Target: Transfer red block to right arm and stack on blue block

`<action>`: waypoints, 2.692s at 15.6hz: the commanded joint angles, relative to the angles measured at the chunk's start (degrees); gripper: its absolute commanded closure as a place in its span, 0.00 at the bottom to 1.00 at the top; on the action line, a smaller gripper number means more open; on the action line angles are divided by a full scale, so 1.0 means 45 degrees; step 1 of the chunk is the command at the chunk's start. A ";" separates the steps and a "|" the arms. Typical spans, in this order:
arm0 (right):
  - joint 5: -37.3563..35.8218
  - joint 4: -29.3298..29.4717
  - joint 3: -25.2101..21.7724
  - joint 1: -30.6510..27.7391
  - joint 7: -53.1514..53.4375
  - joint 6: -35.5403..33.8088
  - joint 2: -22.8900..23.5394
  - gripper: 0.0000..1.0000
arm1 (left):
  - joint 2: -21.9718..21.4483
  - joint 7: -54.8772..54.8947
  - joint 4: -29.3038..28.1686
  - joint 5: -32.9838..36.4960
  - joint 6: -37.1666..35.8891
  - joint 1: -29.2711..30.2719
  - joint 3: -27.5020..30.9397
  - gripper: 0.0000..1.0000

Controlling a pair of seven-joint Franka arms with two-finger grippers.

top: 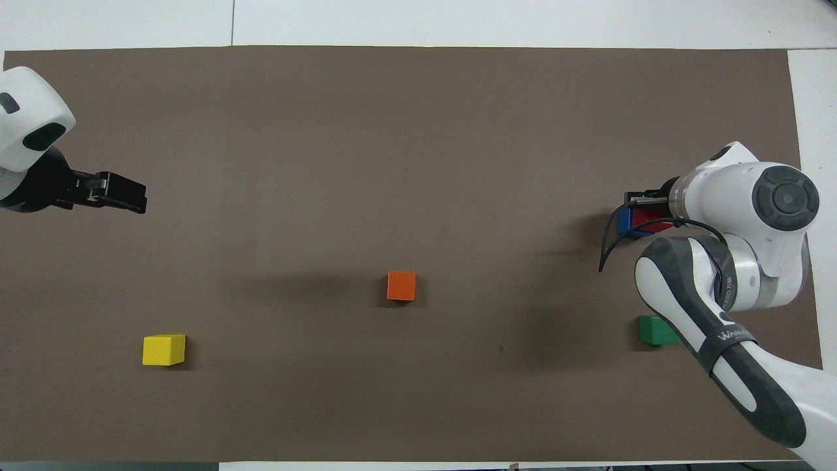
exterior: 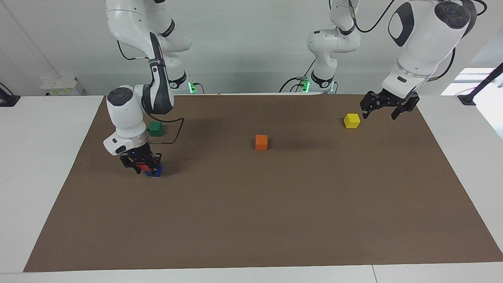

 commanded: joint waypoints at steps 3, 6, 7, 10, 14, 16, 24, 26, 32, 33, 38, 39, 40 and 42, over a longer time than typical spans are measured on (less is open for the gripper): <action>-0.0451 -0.0095 0.0062 0.0010 0.0381 -0.0326 -0.0316 1.00 | -0.0390 0.0148 -0.0466 -0.0097 0.0221 -0.0022 0.0094 0.00; -0.0432 -0.0095 0.0081 -0.0049 0.0323 -0.0268 -0.0297 1.00 | -0.0390 0.0167 -0.0466 -0.0097 0.0221 -0.0022 0.0094 0.00; -0.0432 -0.0095 0.0062 -0.0088 0.0303 -0.0267 -0.0297 1.00 | -0.0390 0.0148 -0.0466 -0.0097 0.0221 -0.0022 0.0094 0.00; -0.0432 -0.0115 0.0082 -0.0088 0.0283 -0.0229 -0.0297 1.00 | -0.0390 0.0148 -0.0466 -0.0097 0.0240 -0.0022 0.0094 0.00; -0.0432 -0.0134 0.0082 -0.0088 0.0244 -0.0131 -0.0277 1.00 | -0.0390 0.0167 -0.0466 -0.0097 0.0221 -0.0022 0.0094 0.00; -0.0432 -0.0134 0.0082 -0.0088 0.0244 -0.0111 -0.0258 1.00 | -0.0390 0.0167 -0.0466 -0.0097 0.0240 -0.0022 0.0094 0.00; -0.0451 -0.0134 0.0082 -0.0088 0.0244 -0.0091 -0.0219 1.00 | -0.0390 0.0167 -0.0466 -0.0097 0.0221 -0.0022 0.0094 0.00; -0.0451 -0.0134 0.0082 -0.0088 0.0224 -0.0072 -0.0180 1.00 | -0.0390 0.0148 -0.0466 -0.0097 0.0240 -0.0022 0.0094 0.00; -0.0451 -0.0173 0.0082 -0.0069 0.0225 -0.0072 -0.0199 1.00 | -0.0390 0.0148 -0.0466 -0.0097 0.0221 -0.0022 0.0094 0.00; -0.0451 -0.0173 0.0082 -0.0088 0.0224 -0.0072 -0.0199 1.00 | -0.0390 0.0148 -0.0466 -0.0097 0.0221 -0.0022 0.0094 0.00; -0.0432 -0.0173 0.0082 -0.0030 0.0283 -0.0111 -0.0219 0.61 | -0.0390 0.0148 -0.0466 -0.0097 0.0220 -0.0022 0.0094 0.00; -0.0451 -0.0173 0.0082 -0.0030 0.0283 -0.0111 -0.0219 0.55 | -0.0390 0.0148 -0.0466 -0.0097 0.0221 -0.0022 0.0094 0.00; -0.0451 -0.0173 0.0082 -0.0010 0.0302 -0.0111 -0.0219 0.49 | -0.0390 0.0148 -0.0466 -0.0097 0.0201 -0.0022 0.0094 0.00; -0.0451 -0.0173 0.0082 0.0010 0.0361 -0.0131 -0.0219 0.40 | -0.0390 0.0167 -0.0466 -0.0097 0.0201 -0.0022 0.0094 0.00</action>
